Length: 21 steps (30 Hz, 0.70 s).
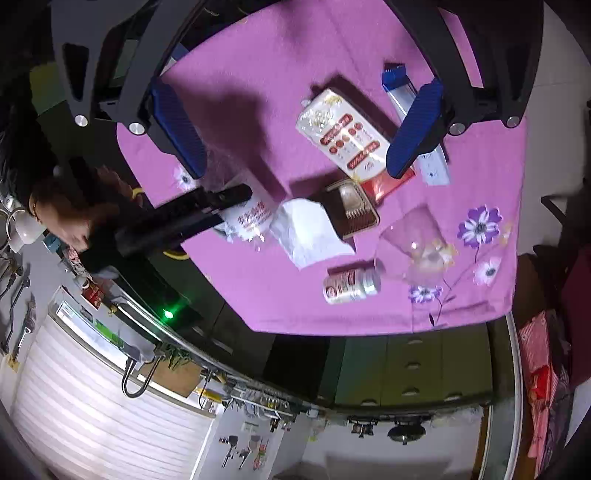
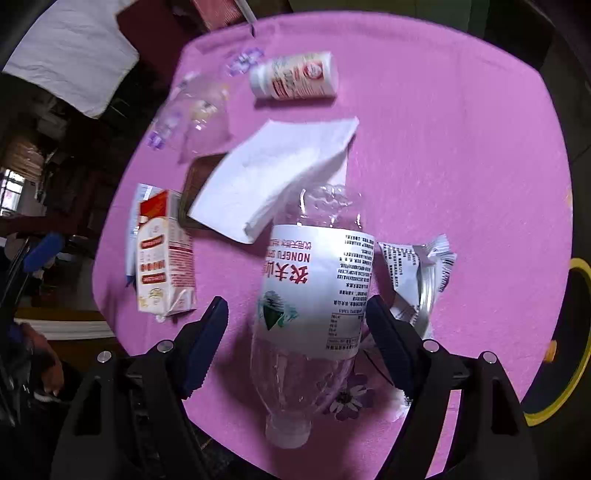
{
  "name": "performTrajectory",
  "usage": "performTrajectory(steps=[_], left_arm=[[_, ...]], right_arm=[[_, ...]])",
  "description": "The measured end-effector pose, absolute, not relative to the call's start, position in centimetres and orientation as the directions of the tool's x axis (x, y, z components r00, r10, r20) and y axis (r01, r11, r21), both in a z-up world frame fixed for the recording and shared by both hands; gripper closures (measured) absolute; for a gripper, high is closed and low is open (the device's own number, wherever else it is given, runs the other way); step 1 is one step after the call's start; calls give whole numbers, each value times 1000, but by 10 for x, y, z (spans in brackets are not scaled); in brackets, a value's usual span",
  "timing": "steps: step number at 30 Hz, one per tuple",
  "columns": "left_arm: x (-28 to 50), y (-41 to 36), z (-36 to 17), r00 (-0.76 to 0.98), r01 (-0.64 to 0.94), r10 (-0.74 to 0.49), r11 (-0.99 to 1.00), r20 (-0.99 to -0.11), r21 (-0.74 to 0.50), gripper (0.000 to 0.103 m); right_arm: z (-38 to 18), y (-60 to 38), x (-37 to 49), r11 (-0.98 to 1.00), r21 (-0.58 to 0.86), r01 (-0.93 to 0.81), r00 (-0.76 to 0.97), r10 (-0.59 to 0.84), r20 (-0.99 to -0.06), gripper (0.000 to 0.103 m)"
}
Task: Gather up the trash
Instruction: 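Grasp the clear Nongfu water bottle with the right gripper, then carry the water bottle over the bin and open the right gripper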
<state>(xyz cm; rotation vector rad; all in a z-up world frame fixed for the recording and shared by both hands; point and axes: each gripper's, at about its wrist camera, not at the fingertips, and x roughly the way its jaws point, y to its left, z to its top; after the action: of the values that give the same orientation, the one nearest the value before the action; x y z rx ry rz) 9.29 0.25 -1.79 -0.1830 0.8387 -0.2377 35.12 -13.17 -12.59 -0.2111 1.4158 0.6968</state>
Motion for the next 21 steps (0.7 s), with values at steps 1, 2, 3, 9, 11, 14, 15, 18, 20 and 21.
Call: performTrajectory(steps=[1,2,3,9,11,14,15,18,20,21], left_arm=[[93,3,-21,639,139,-286,956,-714,-259,10],[91,4,-23,636,142,-291,954,-715,-263,10],[91,5,-24,636,144,-295,953,-713,-266,10],[87,11,-28,638,137,-304,949,-707,-285,10],[86,11,-27,636,137,-304,949,-709,-284,10],[86,11,-29,635,137,-302,950,-712,-281,10],[86,11,-29,634,137,-301,950,-713,-280,10],[86,10,-32,628,138,-302,950,-718,-280,10],[87,9,-33,623,141,-305,950,-720,-280,10],[87,9,-34,622,142,-305,950,-722,-279,10]], right_arm=[[-131,-129,354,795,258,-548,-13,300,-954,26],[-133,-128,354,799,255,-545,-17,293,-956,26],[-135,-126,355,800,251,-545,-21,286,-958,26],[-148,-112,359,810,224,-542,-43,240,-970,26],[-152,-109,360,812,224,-539,-55,232,-971,26],[-161,-106,359,815,224,-535,-70,221,-973,32],[-164,-105,359,817,222,-533,-73,217,-974,38],[-166,-106,359,818,230,-528,-72,227,-971,40],[-161,-108,353,811,240,-534,-65,244,-968,40],[-159,-110,351,807,255,-533,-70,258,-964,40]])
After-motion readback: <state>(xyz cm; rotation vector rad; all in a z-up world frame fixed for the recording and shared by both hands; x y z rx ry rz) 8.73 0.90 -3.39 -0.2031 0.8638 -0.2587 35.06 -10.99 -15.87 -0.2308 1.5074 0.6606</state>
